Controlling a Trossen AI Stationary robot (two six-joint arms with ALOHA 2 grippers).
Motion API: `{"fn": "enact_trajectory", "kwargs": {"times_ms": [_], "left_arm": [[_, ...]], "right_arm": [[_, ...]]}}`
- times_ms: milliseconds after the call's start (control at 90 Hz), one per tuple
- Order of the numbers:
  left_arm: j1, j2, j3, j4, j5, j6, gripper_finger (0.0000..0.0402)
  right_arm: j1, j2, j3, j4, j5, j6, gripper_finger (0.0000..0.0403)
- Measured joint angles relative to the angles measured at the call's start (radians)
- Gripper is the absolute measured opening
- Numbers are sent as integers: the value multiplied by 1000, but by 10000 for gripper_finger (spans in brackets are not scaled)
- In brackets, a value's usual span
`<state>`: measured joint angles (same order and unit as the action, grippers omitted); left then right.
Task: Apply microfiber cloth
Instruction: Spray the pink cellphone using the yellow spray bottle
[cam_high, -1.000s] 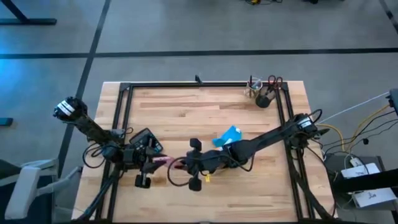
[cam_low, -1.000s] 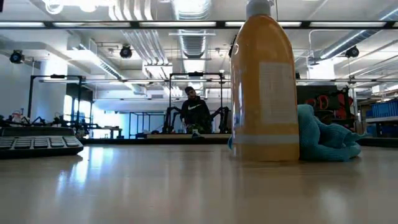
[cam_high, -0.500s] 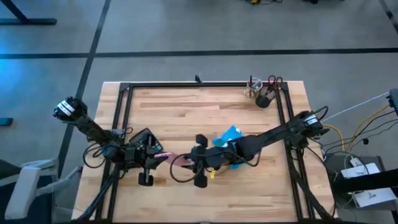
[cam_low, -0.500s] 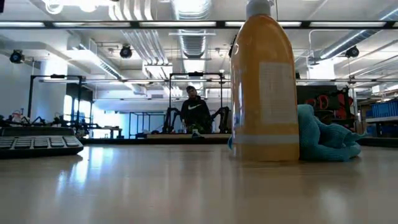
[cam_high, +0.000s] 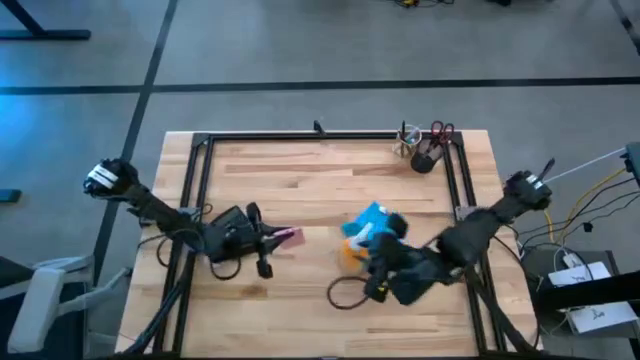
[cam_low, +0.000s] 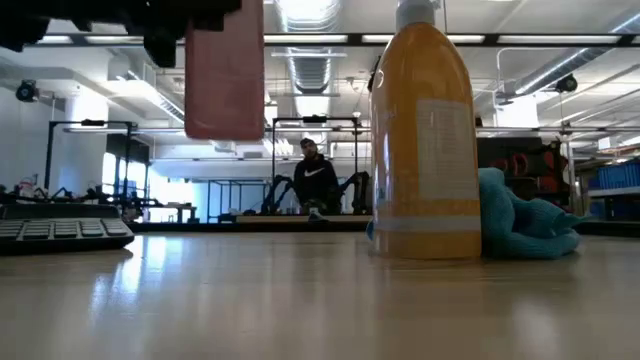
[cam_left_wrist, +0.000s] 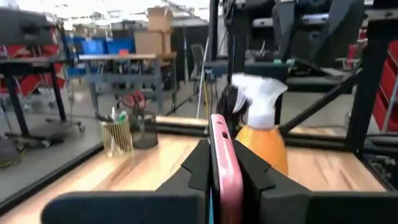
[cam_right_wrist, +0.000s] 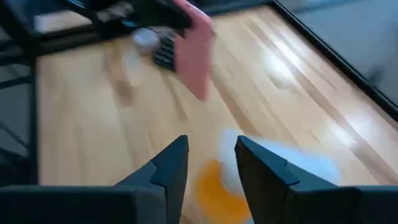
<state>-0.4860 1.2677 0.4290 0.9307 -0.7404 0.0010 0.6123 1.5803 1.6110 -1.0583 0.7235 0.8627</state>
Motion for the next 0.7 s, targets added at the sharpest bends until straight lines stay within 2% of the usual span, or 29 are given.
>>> {"fn": "enact_trajectory", "kwargs": {"times_ms": [100, 178, 356, 533, 700], "left_arm": [[27, 31, 0, -4, 70, -30, 15], [31, 62, 0, 4, 101, -40, 15], [30, 157, 2, 34, 106, -74, 14], [30, 277, 5, 144, 106, -81, 14], [30, 311, 50, 137, 106, -49, 14]], "right_arm": [[4, 9, -10, -133, 0, 149, 82], [-3, 30, -16, -180, -18, 181, 60], [-32, 74, -19, -191, -35, 106, 6], [-102, 80, -19, -228, -43, 61, 5], [-160, 79, -19, -210, -14, -34, 2]]}}
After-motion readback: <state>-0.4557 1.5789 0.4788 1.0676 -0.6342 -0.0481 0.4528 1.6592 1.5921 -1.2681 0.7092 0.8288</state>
